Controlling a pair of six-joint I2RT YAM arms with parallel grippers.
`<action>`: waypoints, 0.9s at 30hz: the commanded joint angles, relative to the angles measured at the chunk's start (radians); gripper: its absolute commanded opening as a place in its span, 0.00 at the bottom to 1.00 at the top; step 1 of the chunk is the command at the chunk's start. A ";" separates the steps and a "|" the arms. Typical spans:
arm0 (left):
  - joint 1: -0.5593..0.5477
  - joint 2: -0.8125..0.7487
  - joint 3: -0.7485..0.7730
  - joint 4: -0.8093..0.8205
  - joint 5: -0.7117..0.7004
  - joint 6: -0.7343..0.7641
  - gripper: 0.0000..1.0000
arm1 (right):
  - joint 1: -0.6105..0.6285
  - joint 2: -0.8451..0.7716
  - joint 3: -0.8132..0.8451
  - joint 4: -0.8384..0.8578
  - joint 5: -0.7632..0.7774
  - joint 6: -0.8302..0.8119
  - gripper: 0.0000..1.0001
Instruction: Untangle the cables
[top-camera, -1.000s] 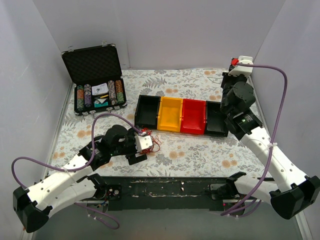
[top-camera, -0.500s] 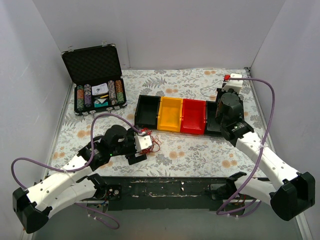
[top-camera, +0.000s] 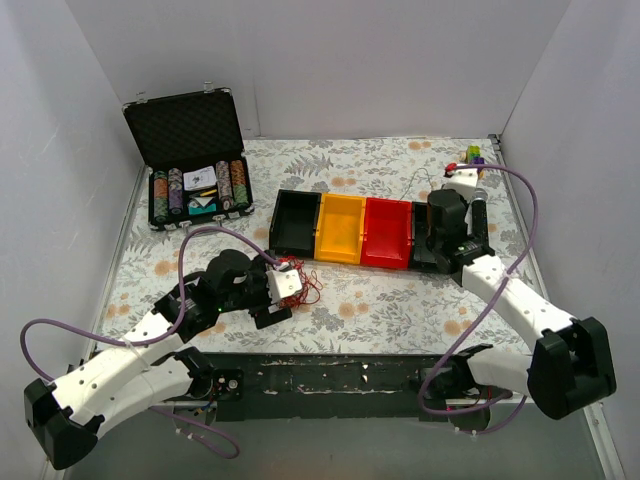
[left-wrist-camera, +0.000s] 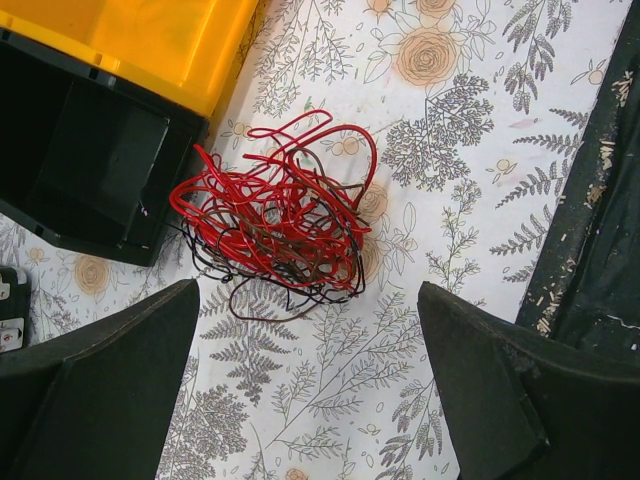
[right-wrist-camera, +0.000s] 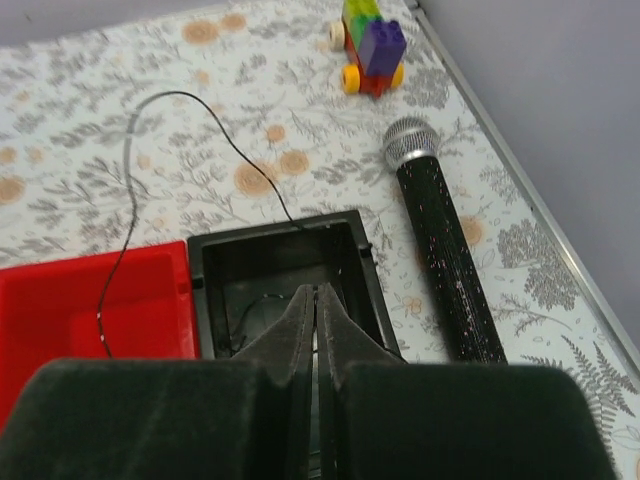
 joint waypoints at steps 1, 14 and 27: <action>0.009 -0.019 0.018 -0.003 0.016 -0.003 0.92 | -0.028 0.106 0.080 -0.165 0.003 0.118 0.01; 0.015 -0.025 0.011 -0.001 0.018 0.000 0.92 | -0.069 0.196 0.085 -0.221 -0.101 0.175 0.01; 0.019 -0.022 0.015 0.000 0.016 0.006 0.92 | -0.092 0.230 0.280 -0.262 -0.296 0.127 0.48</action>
